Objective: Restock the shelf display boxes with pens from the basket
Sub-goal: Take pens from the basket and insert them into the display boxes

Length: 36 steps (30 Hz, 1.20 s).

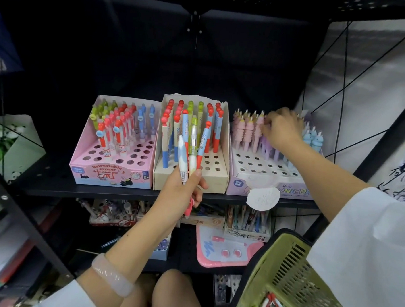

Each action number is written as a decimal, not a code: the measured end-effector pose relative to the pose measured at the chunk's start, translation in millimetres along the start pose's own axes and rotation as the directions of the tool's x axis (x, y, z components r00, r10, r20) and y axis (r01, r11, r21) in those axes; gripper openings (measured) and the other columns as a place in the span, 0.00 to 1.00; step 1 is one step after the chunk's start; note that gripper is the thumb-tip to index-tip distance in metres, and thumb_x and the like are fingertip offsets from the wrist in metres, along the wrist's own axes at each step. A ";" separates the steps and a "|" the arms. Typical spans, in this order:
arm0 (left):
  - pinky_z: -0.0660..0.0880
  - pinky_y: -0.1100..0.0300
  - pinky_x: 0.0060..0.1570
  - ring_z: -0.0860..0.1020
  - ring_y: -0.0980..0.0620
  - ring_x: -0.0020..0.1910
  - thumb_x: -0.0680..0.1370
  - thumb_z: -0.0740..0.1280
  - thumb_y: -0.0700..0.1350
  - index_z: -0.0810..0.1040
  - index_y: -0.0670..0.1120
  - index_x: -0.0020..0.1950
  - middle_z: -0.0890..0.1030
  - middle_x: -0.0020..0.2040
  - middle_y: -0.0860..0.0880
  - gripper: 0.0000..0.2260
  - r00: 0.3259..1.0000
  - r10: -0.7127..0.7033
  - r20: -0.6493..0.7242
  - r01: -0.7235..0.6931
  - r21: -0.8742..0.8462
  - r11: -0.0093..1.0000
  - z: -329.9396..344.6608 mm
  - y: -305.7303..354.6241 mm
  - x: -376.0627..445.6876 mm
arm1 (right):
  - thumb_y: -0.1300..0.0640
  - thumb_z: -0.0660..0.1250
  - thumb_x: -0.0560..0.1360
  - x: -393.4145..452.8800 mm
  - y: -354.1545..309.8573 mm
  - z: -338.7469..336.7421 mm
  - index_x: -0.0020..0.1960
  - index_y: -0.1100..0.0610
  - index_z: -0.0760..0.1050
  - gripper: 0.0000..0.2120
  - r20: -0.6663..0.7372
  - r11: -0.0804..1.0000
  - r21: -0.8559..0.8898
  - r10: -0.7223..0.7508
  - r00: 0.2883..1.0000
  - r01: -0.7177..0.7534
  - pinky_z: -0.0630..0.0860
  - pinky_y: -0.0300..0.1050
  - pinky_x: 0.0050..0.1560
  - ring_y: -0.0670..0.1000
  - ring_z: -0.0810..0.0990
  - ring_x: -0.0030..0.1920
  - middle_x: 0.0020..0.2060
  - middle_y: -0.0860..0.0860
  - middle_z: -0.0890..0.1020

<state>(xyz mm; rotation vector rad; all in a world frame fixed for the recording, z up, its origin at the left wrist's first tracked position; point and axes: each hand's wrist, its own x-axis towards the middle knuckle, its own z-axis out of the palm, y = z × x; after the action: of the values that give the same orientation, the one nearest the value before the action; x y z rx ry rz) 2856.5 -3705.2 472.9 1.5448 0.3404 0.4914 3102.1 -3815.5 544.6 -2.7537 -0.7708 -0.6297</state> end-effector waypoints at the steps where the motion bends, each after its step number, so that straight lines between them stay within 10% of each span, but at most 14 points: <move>1: 0.63 0.65 0.18 0.71 0.56 0.25 0.81 0.58 0.49 0.73 0.51 0.47 0.76 0.34 0.48 0.06 1.000 0.000 -0.003 0.000 0.004 1.000 -0.8 -0.2 -0.7 | 0.54 0.62 0.77 -2.1 0.0 0.6 0.62 0.59 0.75 0.16 0.019 1.000 -0.026 -0.008 1.000 0.008 0.61 0.54 0.64 0.61 0.65 0.65 0.63 0.60 0.70; 4: 0.64 0.64 0.19 0.71 0.56 0.26 0.81 0.58 0.49 0.73 0.51 0.49 0.78 0.35 0.49 0.06 1.000 0.006 -0.003 -0.006 -0.006 1.000 -1.9 -0.4 -0.4 | 0.56 0.62 0.77 -13.5 -5.7 -3.9 0.61 0.60 0.75 0.16 -0.036 0.998 -0.066 -0.024 0.999 0.021 0.59 0.53 0.64 0.60 0.63 0.66 0.65 0.60 0.68; 7: 0.64 0.64 0.18 0.71 0.56 0.25 0.80 0.58 0.49 0.74 0.49 0.50 0.78 0.32 0.51 0.07 1.000 0.001 -0.002 -0.001 -0.017 1.000 -0.3 -0.5 0.6 | 0.57 0.60 0.78 -39.3 -30.8 -13.1 0.58 0.60 0.76 0.13 -0.172 0.955 0.280 -0.050 0.984 0.098 0.66 0.44 0.58 0.55 0.71 0.59 0.59 0.57 0.74; 10: 0.65 0.61 0.21 0.71 0.55 0.26 0.80 0.59 0.49 0.74 0.50 0.49 0.78 0.34 0.50 0.06 1.000 0.015 0.000 -0.015 -0.033 0.999 3.7 -1.5 -0.1 | 0.51 0.61 0.78 -74.1 -68.9 -23.9 0.52 0.52 0.76 0.08 0.149 0.646 0.764 -0.164 0.975 -0.008 0.72 0.31 0.45 0.41 0.77 0.44 0.47 0.45 0.80; 13: 0.65 0.61 0.21 0.72 0.55 0.26 0.81 0.58 0.48 0.73 0.52 0.53 0.80 0.36 0.52 0.06 0.999 0.044 0.024 -0.043 -0.043 0.998 6.5 -0.8 -2.6 | 0.52 0.63 0.78 -91.1 -89.2 -24.4 0.45 0.57 0.77 0.10 0.331 0.461 0.869 -0.276 0.902 -0.178 0.76 0.33 0.38 0.43 0.80 0.37 0.40 0.52 0.82; 19: 0.69 0.65 0.20 0.76 0.55 0.26 0.81 0.58 0.45 0.71 0.52 0.54 0.81 0.35 0.53 0.04 0.999 0.027 -0.020 -0.029 -0.092 0.995 -7.5 3.4 -5.0 | 0.58 0.58 0.80 -67.2 -95.1 -39.6 0.41 0.55 0.70 0.09 0.099 0.347 0.935 -0.047 0.994 -0.077 0.76 0.34 0.29 0.43 0.78 0.29 0.35 0.52 0.79; 23: 0.62 0.67 0.18 0.69 0.58 0.22 0.81 0.59 0.47 0.71 0.47 0.46 0.75 0.30 0.55 0.06 0.998 0.004 -0.060 -0.004 0.006 1.000 -15.9 0.2 -8.2 | 0.57 0.59 0.80 -50.4 -91.7 -33.0 0.43 0.55 0.68 0.07 -0.131 0.590 0.801 0.007 0.991 0.101 0.75 0.36 0.31 0.48 0.77 0.32 0.34 0.53 0.78; 32: 0.60 0.68 0.18 0.67 0.59 0.22 0.80 0.59 0.47 0.73 0.48 0.46 0.73 0.26 0.58 0.06 0.999 -0.004 -0.050 0.003 -0.005 1.000 -21.5 -2.2 -9.1 | 0.55 0.61 0.79 -50.6 -104.1 -5.8 0.43 0.59 0.71 0.09 0.040 0.817 0.552 -0.228 0.973 0.168 0.78 0.51 0.42 0.57 0.82 0.38 0.36 0.59 0.81; 36: 0.60 0.68 0.18 0.67 0.59 0.20 0.81 0.58 0.46 0.70 0.46 0.41 0.72 0.23 0.56 0.09 0.999 0.002 -0.044 -0.001 0.014 1.000 -19.0 -0.8 -9.7 | 0.52 0.62 0.78 -53.5 -104.8 -2.0 0.41 0.59 0.73 0.12 0.131 0.867 0.463 -0.273 0.953 0.185 0.75 0.41 0.38 0.52 0.81 0.37 0.35 0.55 0.81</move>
<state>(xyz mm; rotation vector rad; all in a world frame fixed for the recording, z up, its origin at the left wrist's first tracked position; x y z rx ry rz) 2838.6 -3693.6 471.0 1.5493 0.3768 0.5256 3004.1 -3751.8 531.2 -2.3334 -1.1403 -0.1840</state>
